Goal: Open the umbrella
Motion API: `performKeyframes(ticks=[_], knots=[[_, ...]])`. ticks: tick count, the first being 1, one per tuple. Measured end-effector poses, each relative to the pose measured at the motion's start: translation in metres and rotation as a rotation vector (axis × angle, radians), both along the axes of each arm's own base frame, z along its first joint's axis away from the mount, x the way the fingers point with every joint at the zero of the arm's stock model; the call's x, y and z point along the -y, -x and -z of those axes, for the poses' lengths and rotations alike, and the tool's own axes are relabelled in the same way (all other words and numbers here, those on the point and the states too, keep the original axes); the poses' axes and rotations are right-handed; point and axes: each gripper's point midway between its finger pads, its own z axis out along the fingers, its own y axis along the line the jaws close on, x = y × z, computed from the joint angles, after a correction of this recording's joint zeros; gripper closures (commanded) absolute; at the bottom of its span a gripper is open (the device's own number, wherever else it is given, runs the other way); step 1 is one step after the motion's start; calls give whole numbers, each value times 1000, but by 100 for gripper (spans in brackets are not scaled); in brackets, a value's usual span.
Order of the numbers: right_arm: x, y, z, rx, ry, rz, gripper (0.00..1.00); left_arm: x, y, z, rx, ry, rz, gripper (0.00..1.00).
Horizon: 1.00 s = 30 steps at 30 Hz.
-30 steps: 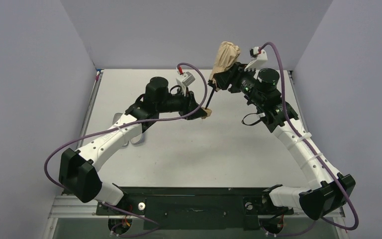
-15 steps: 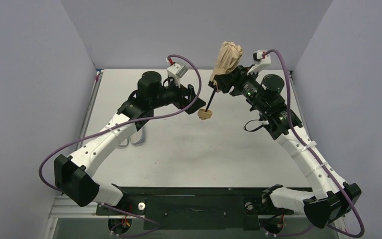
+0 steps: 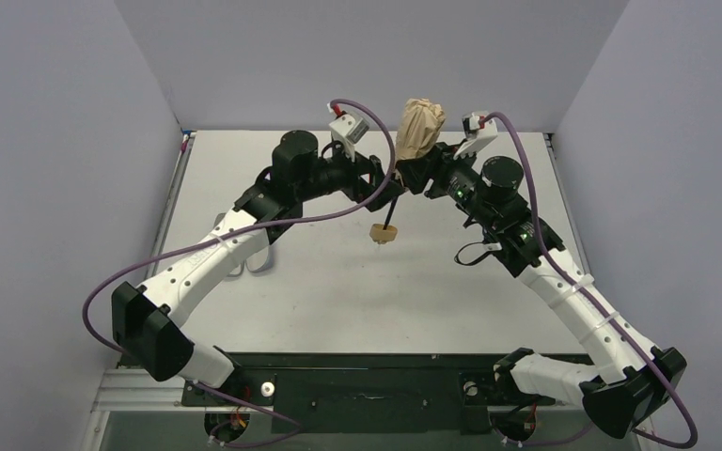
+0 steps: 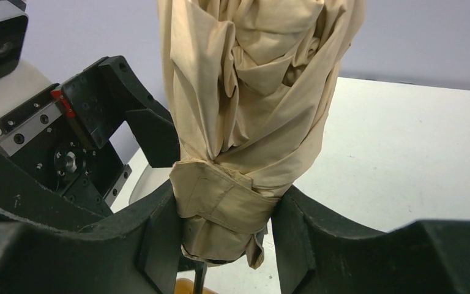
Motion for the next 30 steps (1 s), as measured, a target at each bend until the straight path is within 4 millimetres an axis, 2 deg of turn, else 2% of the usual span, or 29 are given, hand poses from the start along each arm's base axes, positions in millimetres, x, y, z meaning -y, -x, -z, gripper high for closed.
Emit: performKeyframes(ticks=[8, 9, 10, 11, 12, 13, 14, 16, 18, 19, 20, 22, 26, 30], knots=[[-4, 3, 0, 11, 16, -14, 100, 15, 17, -2, 20, 9, 84, 3], [-4, 3, 1, 10, 15, -15, 100, 16, 16, -1, 21, 8, 76, 9], [-5, 4, 0, 10, 12, -17, 100, 17, 15, -1, 21, 7, 71, 24], [-6, 4, 0, 11, 9, -18, 100, 19, 14, 0, 19, 4, 60, 32], [-7, 4, -1, 11, 4, -20, 100, 21, 11, 1, 15, 1, 46, 49], [-7, 4, -2, 11, 0, -21, 100, 22, 8, 3, 11, -2, 34, 56], [-7, 4, -2, 13, -2, -17, 99, 24, 7, 5, 4, -4, 32, 68], [-6, 1, -1, 7, -4, -9, 91, 28, 9, 6, 3, -7, 27, 80], [-6, 0, -1, 8, -9, -4, 71, 27, 7, 7, 3, -9, 16, 90], [-5, -1, -2, 10, -14, -2, 65, 27, 6, 6, 1, -4, 13, 93], [-5, -1, -3, 9, -18, -1, 53, 27, 6, 5, -5, 2, 11, 98], [-4, -2, -4, 8, -30, -2, 40, 26, 5, 3, -21, 25, 13, 100], [-2, 0, -12, 3, -79, -42, 27, 16, -4, 1, -67, 84, 14, 100], [4, 2, -23, 8, -108, -81, 25, -3, -21, -1, -127, 141, 0, 100]])
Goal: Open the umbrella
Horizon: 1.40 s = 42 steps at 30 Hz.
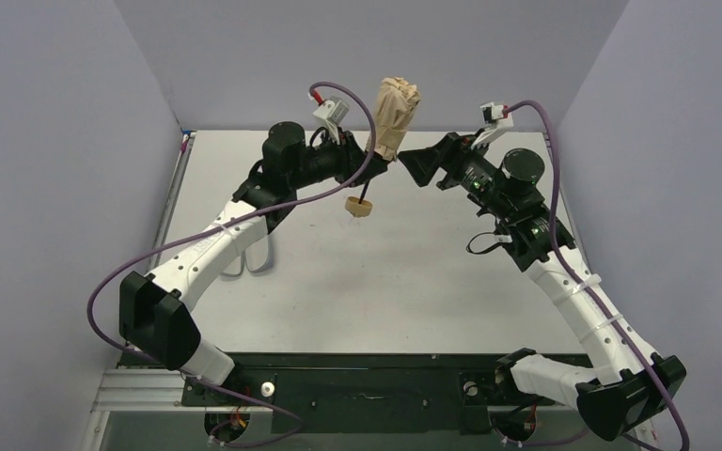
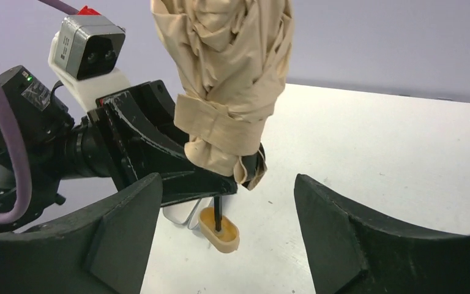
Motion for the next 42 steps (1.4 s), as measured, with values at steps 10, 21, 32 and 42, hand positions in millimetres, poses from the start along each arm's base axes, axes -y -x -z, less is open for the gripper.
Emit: performKeyframes(ticks=[10, 21, 32, 42], knots=[[-11, 12, -13, 8, -27, -134, 22, 18, 41, -24, -51, 119, 250, 97], [-27, 14, -39, 18, -134, -233, 56, 34, 80, -47, -65, 196, 465, 95], [-29, 13, -47, 28, -150, -243, 100, 31, 79, -50, 8, 137, 469, 34], [-18, -3, -41, 26, -75, -117, 100, 15, 58, 12, 86, -188, 258, 42]])
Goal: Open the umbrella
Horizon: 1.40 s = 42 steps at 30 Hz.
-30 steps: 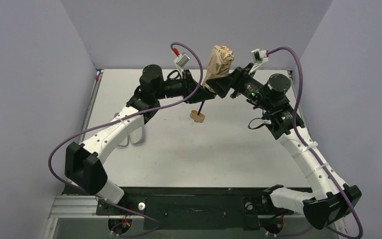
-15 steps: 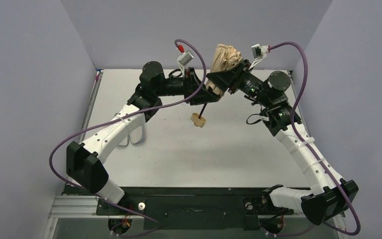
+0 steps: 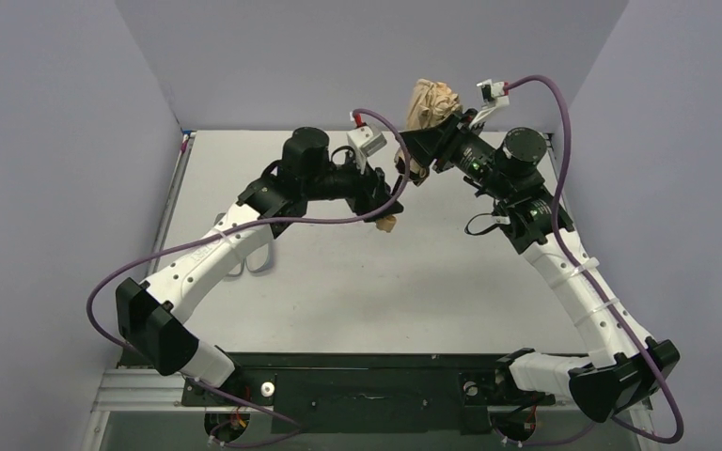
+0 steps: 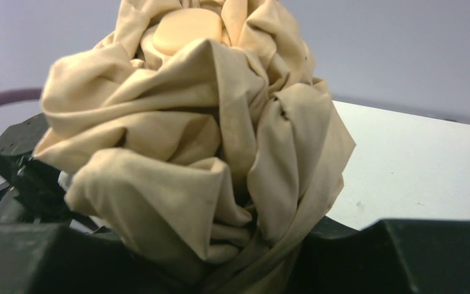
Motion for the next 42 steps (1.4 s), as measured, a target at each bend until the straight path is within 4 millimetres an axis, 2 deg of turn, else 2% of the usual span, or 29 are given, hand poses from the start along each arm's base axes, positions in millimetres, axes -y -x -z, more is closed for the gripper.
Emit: performKeyframes(ticks=[3, 5, 12, 19, 27, 37, 42], knots=[[1, -2, 0, 0, 14, 27, 100, 3, 3, 12, 62, -82, -25, 51], [1, -2, 0, 7, 25, 36, 100, 3, 3, 17, 88, -118, -43, 52], [6, -5, 4, 5, 49, 80, 100, -2, -3, 20, 163, -204, -99, 58], [16, -8, 2, 10, 60, 122, 100, -4, -1, 33, 187, -263, -94, 57], [29, -14, -8, 25, 54, 168, 100, -16, 6, 91, 120, -373, -74, 56], [32, -15, -3, 1, 68, 175, 100, -26, 14, 122, 103, -420, -57, 57], [40, -15, -22, 36, 39, 195, 100, -42, 26, 158, 60, -501, -37, 57]])
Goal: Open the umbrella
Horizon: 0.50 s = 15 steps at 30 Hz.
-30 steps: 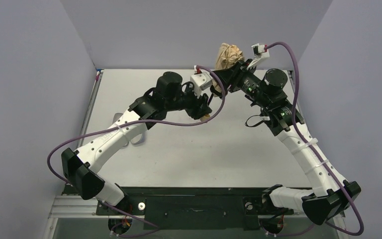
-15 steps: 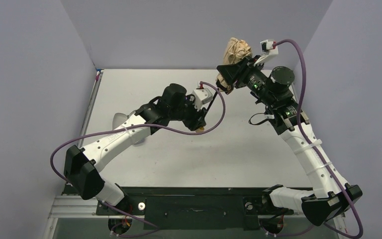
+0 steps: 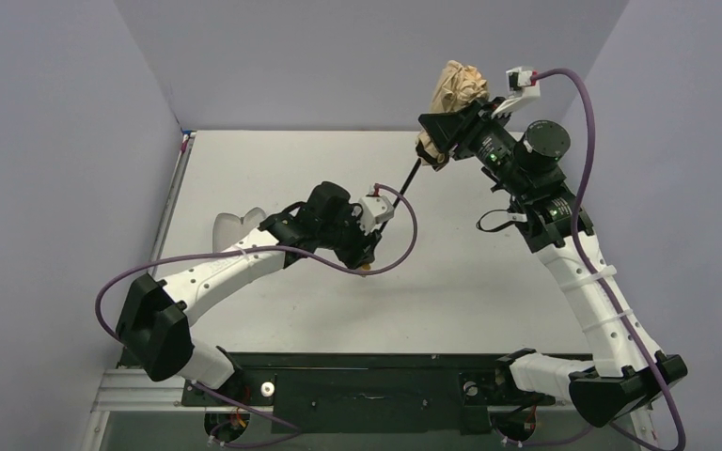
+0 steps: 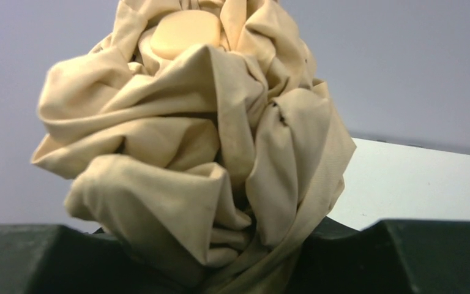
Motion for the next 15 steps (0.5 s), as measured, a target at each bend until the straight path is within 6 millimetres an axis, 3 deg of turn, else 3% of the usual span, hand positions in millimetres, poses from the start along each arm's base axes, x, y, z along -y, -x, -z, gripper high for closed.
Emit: performKeyframes(ticks=[2, 15], knots=[[3, 1, -7, 16, -6, 4, 100, -5, 4, 12, -16, -23, 4, 57], [5, 2, 0, -28, -10, -6, 100, -10, 11, 17, 29, 14, 24, 57]])
